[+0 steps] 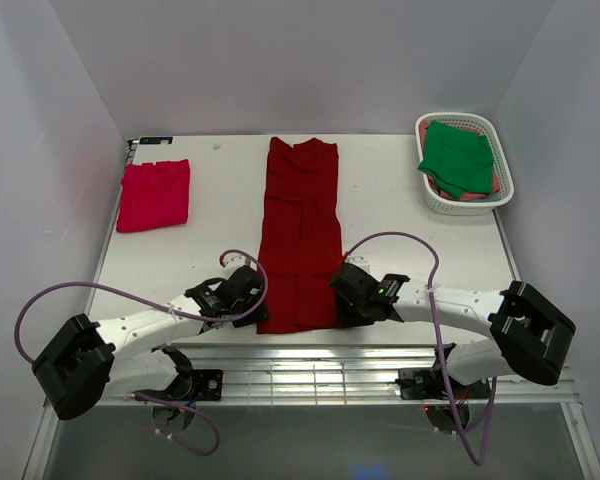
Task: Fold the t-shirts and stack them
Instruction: Fold the tshirt
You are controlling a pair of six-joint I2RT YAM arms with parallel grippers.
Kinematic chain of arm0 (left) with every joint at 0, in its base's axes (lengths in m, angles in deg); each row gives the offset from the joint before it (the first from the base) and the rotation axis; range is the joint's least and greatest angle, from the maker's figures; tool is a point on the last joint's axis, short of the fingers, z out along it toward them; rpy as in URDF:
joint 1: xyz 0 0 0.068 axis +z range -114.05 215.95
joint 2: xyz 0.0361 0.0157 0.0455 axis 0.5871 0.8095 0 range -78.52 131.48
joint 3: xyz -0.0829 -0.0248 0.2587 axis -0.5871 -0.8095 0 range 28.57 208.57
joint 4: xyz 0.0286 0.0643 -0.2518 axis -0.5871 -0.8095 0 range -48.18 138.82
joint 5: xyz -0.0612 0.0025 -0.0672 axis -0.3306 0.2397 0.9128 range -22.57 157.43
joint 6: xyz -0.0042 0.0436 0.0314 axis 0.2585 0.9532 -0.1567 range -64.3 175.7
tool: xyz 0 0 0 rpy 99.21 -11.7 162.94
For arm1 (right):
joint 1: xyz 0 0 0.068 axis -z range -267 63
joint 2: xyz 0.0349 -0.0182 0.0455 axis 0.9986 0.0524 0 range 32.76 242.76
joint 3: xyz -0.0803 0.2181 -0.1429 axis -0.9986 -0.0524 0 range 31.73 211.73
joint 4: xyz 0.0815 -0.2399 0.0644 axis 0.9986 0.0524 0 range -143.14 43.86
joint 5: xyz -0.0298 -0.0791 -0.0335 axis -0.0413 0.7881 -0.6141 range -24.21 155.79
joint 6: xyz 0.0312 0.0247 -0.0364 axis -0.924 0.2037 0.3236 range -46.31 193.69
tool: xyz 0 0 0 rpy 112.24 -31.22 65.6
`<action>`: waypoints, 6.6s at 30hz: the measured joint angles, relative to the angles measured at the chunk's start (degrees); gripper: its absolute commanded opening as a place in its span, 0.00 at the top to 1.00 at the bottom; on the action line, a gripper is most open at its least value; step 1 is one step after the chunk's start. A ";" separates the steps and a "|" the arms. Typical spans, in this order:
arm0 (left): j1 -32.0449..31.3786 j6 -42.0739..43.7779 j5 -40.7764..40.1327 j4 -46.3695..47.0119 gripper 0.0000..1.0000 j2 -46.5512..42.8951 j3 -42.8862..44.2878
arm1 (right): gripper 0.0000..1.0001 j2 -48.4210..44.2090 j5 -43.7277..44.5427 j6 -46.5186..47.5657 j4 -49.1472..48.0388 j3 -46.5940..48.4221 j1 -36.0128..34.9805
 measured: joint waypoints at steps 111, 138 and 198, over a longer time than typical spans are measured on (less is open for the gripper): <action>21.90 29.62 -8.22 7.98 0.39 38.10 48.83 | 0.48 38.12 19.26 30.60 4.96 59.34 19.56; 18.62 20.22 2.32 7.54 0.23 28.79 26.51 | 0.48 18.27 4.81 21.62 2.60 26.86 19.87; 11.15 15.89 6.88 13.94 1.00 17.88 10.38 | 0.92 10.03 -0.28 13.81 -6.64 8.26 12.83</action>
